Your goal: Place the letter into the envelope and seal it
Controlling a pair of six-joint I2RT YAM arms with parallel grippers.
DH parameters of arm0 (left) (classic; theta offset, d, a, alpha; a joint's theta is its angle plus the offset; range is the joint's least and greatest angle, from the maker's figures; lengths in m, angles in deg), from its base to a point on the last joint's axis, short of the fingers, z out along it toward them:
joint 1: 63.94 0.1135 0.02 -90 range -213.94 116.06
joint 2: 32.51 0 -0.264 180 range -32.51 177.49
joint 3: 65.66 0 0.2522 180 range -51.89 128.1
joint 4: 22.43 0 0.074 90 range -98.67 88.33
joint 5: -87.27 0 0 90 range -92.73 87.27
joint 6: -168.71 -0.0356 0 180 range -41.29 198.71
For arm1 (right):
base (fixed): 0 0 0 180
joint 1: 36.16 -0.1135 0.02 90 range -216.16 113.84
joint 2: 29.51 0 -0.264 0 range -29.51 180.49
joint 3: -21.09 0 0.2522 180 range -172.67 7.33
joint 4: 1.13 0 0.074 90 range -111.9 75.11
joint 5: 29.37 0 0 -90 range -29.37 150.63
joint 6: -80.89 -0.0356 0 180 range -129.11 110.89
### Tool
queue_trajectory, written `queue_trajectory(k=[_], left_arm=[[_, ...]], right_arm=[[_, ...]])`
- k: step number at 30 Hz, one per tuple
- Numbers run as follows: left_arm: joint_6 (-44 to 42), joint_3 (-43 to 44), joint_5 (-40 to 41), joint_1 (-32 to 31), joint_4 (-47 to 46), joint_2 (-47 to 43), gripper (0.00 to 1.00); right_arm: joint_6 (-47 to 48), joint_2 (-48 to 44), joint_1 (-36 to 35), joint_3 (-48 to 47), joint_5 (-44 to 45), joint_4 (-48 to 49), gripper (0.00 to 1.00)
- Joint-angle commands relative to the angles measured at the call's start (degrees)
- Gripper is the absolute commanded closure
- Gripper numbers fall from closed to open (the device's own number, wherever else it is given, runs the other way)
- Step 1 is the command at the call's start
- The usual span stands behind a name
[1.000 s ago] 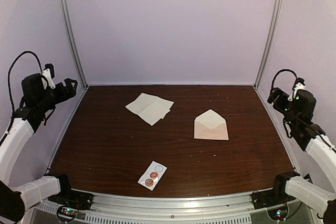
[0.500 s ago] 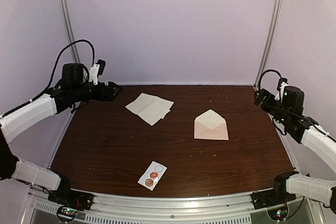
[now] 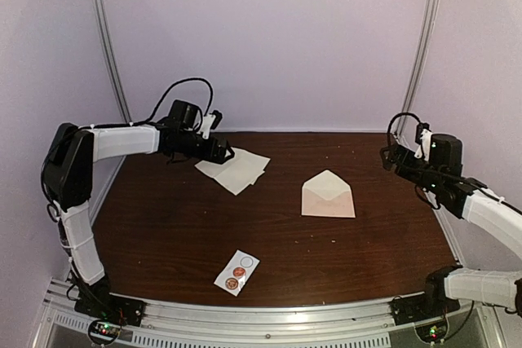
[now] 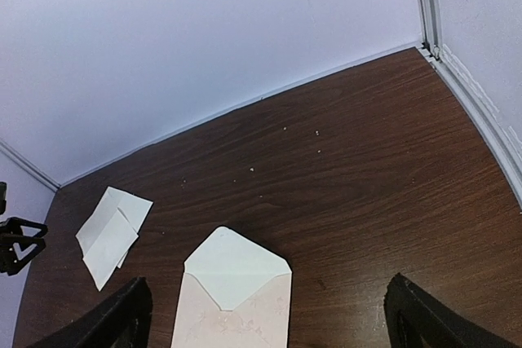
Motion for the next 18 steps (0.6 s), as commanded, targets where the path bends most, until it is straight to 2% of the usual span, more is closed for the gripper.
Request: queue_trajectory(k=[1, 4, 12, 18], left_arm=[[-1.3, 4.2, -2.2, -0.1, 1.0, 5.8, 0.09], [-1.4, 6.5, -3.1, -0.1, 2.4, 9.8, 0.16], [-2.0, 7.2, -0.9, -0.1, 2.6, 14.1, 0.17], [-2.6, 7.1, -1.9, -0.1, 2.6, 15.6, 0.28]], right_arm=[[1.9, 1.0, -0.5, -1.0, -3.2, 1.4, 0.00], [2.3, 1.9, -0.5, -1.0, -3.8, 1.5, 0.00], [3.0, 3.5, -0.5, -0.9, -5.2, 1.6, 0.00], [2.9, 4.3, -0.6, -1.1, -6.1, 1.7, 0.00]])
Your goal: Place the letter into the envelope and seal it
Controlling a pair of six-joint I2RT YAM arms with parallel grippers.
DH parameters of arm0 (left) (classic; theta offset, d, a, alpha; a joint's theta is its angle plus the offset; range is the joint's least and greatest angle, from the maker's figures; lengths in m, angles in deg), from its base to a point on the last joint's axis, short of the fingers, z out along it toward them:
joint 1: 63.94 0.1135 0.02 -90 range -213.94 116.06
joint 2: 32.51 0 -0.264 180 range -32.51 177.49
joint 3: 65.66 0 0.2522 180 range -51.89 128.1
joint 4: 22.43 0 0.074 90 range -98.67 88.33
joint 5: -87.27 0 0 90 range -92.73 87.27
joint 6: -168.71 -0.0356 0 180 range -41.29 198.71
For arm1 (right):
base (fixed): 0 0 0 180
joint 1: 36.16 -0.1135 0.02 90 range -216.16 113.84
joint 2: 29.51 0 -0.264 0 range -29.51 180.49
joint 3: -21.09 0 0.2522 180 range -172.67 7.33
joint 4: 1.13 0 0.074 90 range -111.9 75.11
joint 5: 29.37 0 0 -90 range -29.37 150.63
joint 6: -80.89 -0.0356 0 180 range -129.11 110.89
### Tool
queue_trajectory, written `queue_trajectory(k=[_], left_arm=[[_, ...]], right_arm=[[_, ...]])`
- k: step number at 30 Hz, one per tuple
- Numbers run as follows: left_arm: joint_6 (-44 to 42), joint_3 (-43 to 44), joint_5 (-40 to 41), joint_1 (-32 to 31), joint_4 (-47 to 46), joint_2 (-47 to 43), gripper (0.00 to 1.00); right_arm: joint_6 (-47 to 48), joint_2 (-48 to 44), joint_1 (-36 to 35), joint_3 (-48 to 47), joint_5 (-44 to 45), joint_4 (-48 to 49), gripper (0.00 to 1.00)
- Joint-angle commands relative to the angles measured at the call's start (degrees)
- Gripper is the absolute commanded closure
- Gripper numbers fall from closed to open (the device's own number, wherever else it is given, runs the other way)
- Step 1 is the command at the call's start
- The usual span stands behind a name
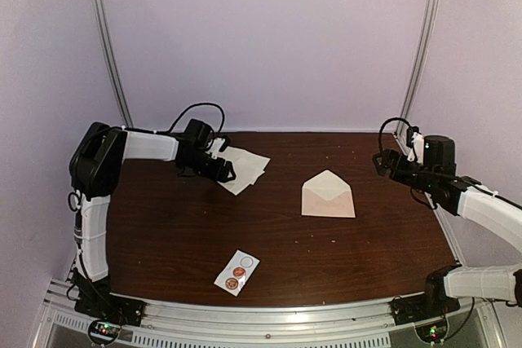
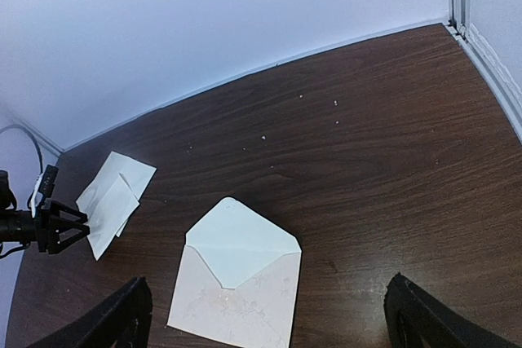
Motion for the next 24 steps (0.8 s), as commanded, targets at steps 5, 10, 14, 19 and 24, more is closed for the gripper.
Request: queue_trajectory(k=[5, 10, 14, 19, 24], left_arm=[[-0.7, 0.2, -0.6, 0.0, -0.3, 1.0, 0.32], [1.6, -2.6, -0.8, 0.0, 1.3, 0.1, 0.33], [2.5, -6.9, -1.3, 0.0, 1.1, -2.3, 0.33], [3.0, -12.0, -2.9, -0.1, 0.5, -5.7, 0.35], [3.6, -19.0, -4.1, -1.1, -0.1, -10.9, 0.36]], right_arm=[[0.8, 0.2, -0.3, -1.4, -1.7, 0.7, 0.00], [1.3, -0.7, -0.3, -1.7, -1.8, -0.7, 0.00], [2.0, -1.5, -0.3, -1.9, -1.5, -1.8, 0.00], [2.1, -1.7, -0.4, -2.4, -2.0, -2.2, 0.00], [2.3, -1.7, -0.5, -2.9, -2.6, -2.9, 0.00]])
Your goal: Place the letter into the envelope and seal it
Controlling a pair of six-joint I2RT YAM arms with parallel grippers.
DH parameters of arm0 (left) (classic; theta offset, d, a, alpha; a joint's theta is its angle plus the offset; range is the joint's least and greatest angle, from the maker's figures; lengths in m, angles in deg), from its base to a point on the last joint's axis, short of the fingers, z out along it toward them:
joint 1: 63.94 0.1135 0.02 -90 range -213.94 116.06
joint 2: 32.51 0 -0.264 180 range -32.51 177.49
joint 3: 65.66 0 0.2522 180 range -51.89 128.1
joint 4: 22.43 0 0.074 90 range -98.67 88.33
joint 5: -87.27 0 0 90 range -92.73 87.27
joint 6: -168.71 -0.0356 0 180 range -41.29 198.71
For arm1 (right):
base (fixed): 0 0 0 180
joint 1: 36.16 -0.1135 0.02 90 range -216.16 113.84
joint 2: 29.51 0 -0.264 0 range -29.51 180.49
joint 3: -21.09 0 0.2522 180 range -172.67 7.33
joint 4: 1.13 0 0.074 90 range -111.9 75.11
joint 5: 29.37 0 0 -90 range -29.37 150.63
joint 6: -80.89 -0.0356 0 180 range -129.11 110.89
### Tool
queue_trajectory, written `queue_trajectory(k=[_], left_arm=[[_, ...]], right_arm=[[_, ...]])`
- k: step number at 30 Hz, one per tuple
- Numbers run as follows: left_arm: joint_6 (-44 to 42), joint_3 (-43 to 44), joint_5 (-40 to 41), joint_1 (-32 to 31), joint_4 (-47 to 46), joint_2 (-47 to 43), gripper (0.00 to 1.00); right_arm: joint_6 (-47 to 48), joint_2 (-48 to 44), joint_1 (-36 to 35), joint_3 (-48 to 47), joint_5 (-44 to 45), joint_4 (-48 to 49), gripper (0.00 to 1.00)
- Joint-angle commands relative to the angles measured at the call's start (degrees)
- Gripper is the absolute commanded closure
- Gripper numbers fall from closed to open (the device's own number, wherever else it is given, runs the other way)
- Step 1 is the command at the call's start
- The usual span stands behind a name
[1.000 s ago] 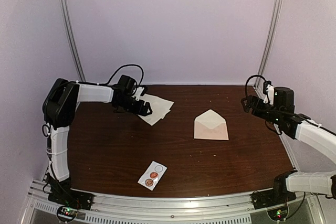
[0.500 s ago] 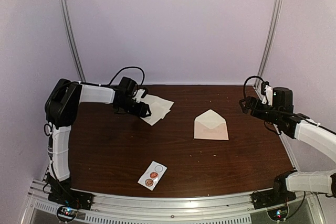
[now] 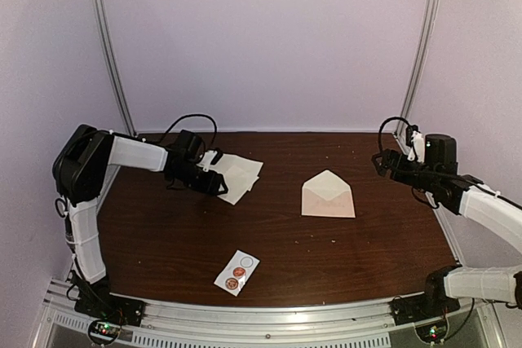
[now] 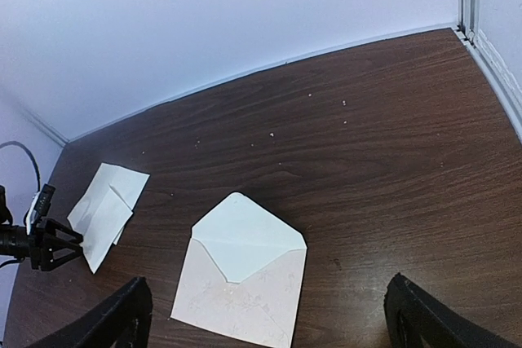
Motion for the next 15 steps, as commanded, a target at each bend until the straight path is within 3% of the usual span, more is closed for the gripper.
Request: queue_trajectory(k=[1, 9, 15], left_arm=[[1.2, -7.0, -1.8, -1.6, 2.6, -4.6, 0.36], [4.9, -19.6, -4.6, -7.6, 0.7, -14.5, 0.36], [8.4, -23.5, -5.0, -11.0, 0.3, -22.8, 0.37]], right_arm=[[0.8, -0.9, -0.5, -2.2, -1.1, -0.8, 0.00], [0.4, 1.2, -3.1, -2.9, -2.2, -0.1, 0.00], [0.5, 5.5, -9.5, -6.0, -0.3, -0.2, 0.00]])
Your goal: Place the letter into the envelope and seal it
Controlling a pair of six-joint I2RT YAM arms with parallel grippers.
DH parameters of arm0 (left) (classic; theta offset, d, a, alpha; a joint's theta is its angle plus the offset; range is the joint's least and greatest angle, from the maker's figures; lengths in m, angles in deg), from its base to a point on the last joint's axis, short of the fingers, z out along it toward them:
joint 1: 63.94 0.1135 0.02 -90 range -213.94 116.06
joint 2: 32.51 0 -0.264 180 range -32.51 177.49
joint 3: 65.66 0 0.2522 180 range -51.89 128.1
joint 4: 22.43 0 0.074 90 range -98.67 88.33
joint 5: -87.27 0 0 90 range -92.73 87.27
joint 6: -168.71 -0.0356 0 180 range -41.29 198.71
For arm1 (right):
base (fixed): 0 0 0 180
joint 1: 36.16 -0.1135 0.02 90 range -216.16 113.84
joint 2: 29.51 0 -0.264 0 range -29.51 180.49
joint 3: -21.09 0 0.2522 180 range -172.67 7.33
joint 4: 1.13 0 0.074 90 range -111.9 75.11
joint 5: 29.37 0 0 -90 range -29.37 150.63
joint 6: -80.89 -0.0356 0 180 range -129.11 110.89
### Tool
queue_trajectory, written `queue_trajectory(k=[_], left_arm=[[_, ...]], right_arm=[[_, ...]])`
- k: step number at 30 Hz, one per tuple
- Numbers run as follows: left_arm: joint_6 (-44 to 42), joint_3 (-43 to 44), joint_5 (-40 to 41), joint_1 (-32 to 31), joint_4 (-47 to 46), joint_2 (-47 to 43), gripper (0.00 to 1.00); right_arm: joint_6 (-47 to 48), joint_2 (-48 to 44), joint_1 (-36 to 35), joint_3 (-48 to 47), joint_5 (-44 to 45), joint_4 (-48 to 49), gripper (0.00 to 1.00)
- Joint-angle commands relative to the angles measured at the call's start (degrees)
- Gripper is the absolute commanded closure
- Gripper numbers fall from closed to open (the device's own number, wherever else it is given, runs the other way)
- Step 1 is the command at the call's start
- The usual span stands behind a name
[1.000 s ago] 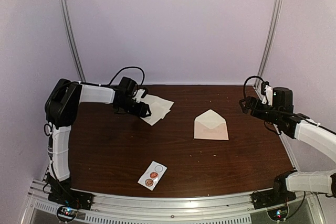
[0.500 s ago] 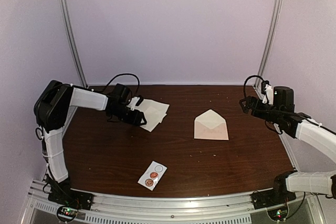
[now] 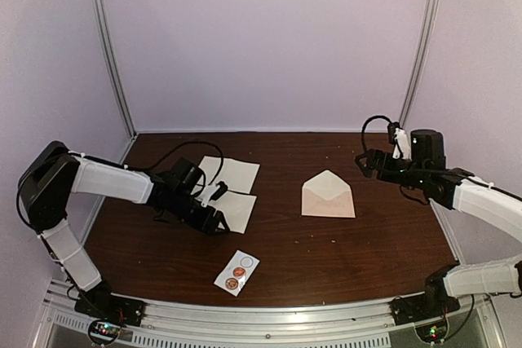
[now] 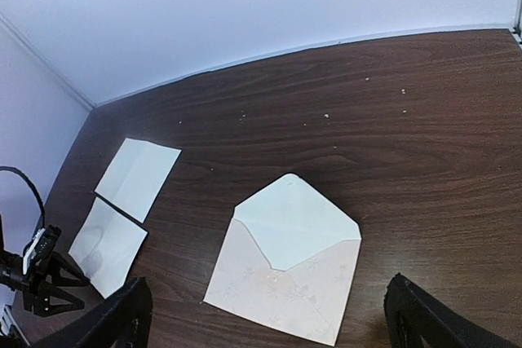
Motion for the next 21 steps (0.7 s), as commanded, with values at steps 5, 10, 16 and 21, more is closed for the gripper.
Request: queue_trajectory(k=[5, 10, 16, 21], left_arm=[[3.9, 4.9, 0.0, -0.7, 4.8, -12.5, 0.31], [-1.1, 11.0, 4.7, 4.4, 10.5, -11.7, 0.23], [-1.6, 10.6, 0.3, 14.6, 7.4, -6.5, 0.23], [-3.1, 10.2, -0.8, 15.0, 7.2, -1.6, 0.22]], right_arm=[[-1.0, 6.7, -10.5, -7.3, 1.5, -0.3, 0.03], [-5.3, 11.1, -17.9, -10.0, 2.3, 1.0, 0.03], [-8.9, 16.7, -25.1, -14.0, 5.8, 0.8, 0.04], [-10.0, 19.0, -26.6, -14.4, 6.3, 1.9, 0.04]])
